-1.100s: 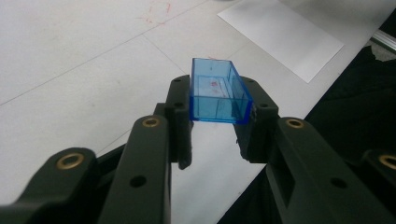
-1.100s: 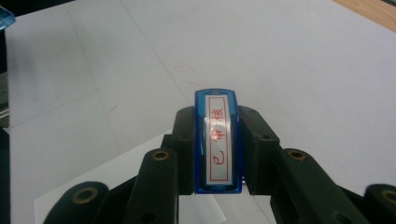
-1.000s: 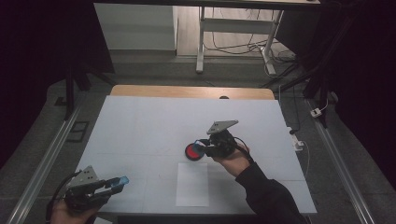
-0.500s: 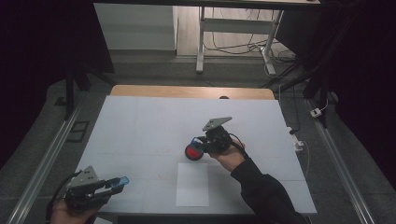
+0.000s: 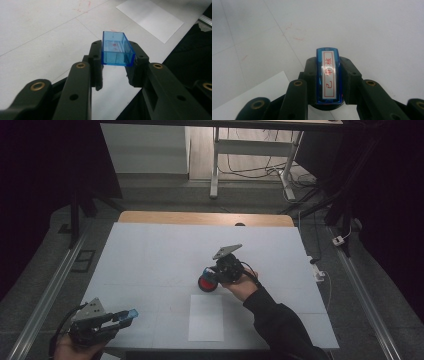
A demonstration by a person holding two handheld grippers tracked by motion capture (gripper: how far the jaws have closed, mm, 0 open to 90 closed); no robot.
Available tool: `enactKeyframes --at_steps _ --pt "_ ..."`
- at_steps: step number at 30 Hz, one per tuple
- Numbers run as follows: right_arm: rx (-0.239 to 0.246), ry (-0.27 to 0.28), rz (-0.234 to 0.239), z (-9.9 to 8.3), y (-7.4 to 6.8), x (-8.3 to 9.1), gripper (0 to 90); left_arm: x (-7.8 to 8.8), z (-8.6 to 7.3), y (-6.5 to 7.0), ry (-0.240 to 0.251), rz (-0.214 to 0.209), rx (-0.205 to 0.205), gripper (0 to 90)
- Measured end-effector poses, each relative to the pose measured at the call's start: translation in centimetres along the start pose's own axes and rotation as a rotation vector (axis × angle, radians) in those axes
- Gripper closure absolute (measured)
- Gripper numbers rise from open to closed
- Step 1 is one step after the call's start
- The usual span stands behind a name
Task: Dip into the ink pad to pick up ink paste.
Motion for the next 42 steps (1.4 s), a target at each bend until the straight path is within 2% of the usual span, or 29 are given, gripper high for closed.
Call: enactKeyframes --at_steps 12,27,30,39,42 --pt "-0.005 -0.04 -0.019 -0.4 0.4 -0.9 69.9 0.0 0.0 0.0 -0.002 0.0 -0.001 68.7" --pt "-0.032 -0.066 -0.014 -0.1 0.5 -1.4 70.4 -0.1 0.0 0.0 -0.007 0.001 0.002 68.6" --pt "-0.022 -0.071 -0.025 -0.1 0.3 -1.5 70.5 -0.1 0.0 0.0 -0.009 0.002 0.001 68.6" --pt "0.064 -0.089 -0.095 0.0 -0.6 -1.6 70.4 -0.1 0.0 0.1 -0.009 0.002 -0.004 68.6" --pt "0.058 -0.079 -0.088 -0.1 -0.5 -1.6 70.4 -0.1 0.0 0.0 -0.009 0.002 -0.001 68.7"
Point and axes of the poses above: each handheld gripper's, and its own axes: x roughly backward along the jaws, z roughly out of its top, y roughly to its right, the point moved 6 cm from there along -x, roughly forward along the jaws, and after that the axes turned 4 degrees about -x, right-handed, at the moved point
